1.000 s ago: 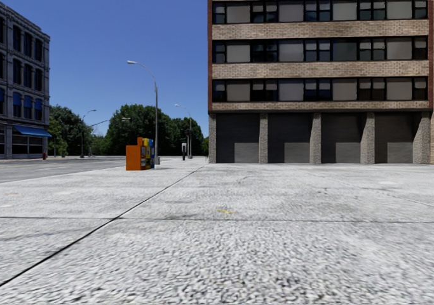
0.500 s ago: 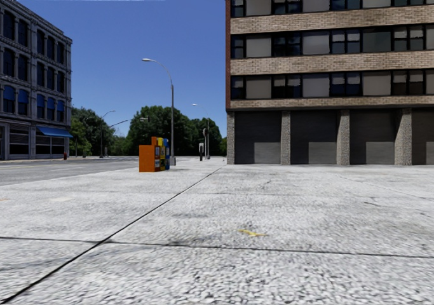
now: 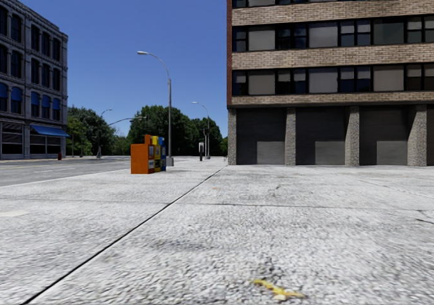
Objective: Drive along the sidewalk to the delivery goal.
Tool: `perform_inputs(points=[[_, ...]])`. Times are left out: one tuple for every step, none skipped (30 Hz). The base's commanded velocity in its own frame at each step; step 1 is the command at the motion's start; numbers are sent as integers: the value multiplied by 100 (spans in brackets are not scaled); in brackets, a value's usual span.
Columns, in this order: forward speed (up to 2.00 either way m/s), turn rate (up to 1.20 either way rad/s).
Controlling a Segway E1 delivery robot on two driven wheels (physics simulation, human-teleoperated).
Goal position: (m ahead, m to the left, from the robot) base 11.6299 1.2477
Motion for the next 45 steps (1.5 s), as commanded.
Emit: perform_inputs(points=[[200, 0], [200, 0], [200, 0], [200, 0], [200, 0], [200, 0], [200, 0], [200, 0], [200, 0], [200, 0], [200, 0], [200, 0], [200, 0], [200, 0], [200, 0], [200, 0], [200, 0], [200, 0], [200, 0], [200, 0], [200, 0], [200, 0], [200, 0], [200, 0], [200, 0], [200, 0], [200, 0], [200, 0], [200, 0], [200, 0], [200, 0], [200, 0], [200, 0], [200, 0], [200, 0], [200, 0], [200, 0], [200, 0], [200, 0], [200, 0], [200, 0], [200, 0], [200, 0], [200, 0], [200, 0]])
